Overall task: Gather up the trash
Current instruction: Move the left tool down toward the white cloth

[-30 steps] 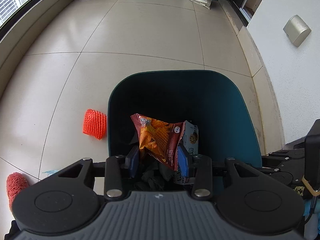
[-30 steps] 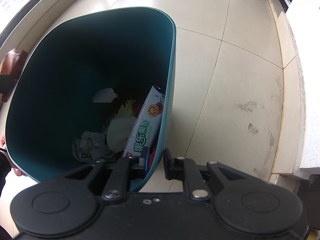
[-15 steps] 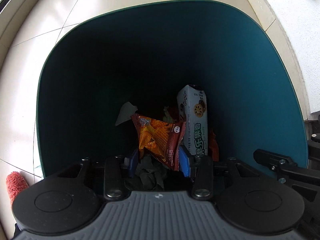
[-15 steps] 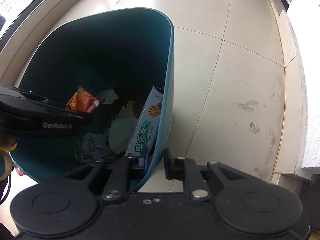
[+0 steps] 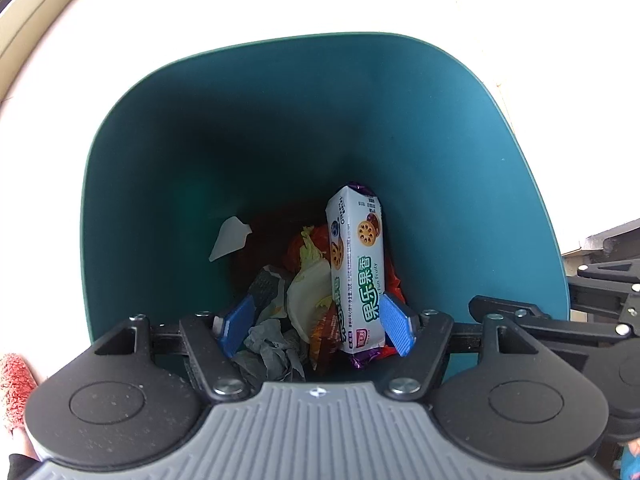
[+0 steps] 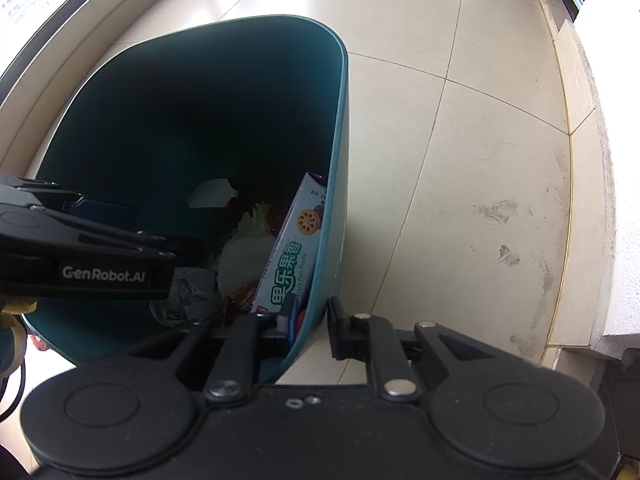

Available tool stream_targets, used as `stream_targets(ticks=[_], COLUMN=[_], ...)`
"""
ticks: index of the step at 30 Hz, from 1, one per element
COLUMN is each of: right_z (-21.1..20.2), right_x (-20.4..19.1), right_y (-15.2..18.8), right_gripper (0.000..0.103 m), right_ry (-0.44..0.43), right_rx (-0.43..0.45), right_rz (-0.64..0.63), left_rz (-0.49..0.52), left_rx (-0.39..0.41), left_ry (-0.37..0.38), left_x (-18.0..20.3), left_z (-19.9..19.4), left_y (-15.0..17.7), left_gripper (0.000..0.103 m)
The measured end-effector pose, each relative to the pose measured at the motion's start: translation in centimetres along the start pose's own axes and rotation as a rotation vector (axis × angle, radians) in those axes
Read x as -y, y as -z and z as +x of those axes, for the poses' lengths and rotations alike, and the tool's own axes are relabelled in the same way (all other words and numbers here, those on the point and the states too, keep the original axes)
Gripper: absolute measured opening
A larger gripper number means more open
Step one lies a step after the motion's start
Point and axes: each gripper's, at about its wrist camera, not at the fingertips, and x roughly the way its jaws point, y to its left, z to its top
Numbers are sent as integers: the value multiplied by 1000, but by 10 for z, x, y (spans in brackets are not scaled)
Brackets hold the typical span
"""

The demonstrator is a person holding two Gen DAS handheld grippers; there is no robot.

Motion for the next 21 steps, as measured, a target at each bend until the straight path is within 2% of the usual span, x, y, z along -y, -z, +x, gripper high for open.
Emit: stream_targets(ticks=[7, 10, 12, 14, 15, 17, 19, 21], right_z=[0, 0, 1, 1, 1, 1, 1, 0], right_x=[-1, -2, -2, -2, -2, -2, -2, -2], right_y=[1, 1, 2, 2, 1, 0, 0, 0], right_gripper=[14, 15, 15, 15, 15, 15, 14, 14], right_ry=[5, 5, 4, 0, 0, 4, 10, 14], right_rx=[1, 1, 1, 0, -2, 0, 3, 6], right_rz=[-5, -4, -2, 4, 6, 5, 5, 5], left_rz=[-19, -33, -71, -114, -147, -188, -219, -271], left_rx=[64, 109, 134, 154, 166, 200, 208, 193], left_ry=[34, 22, 29, 140, 141, 63, 56, 15], left_x=[-11, -25, -41, -63, -73, -89, -110, -132], left_z=[-34, -56, -72, -85, -92, -100, -101, -94], left_y=[11, 23, 32, 44, 50, 64, 77, 89], left_gripper=[70, 77, 76, 77, 82, 84, 84, 84])
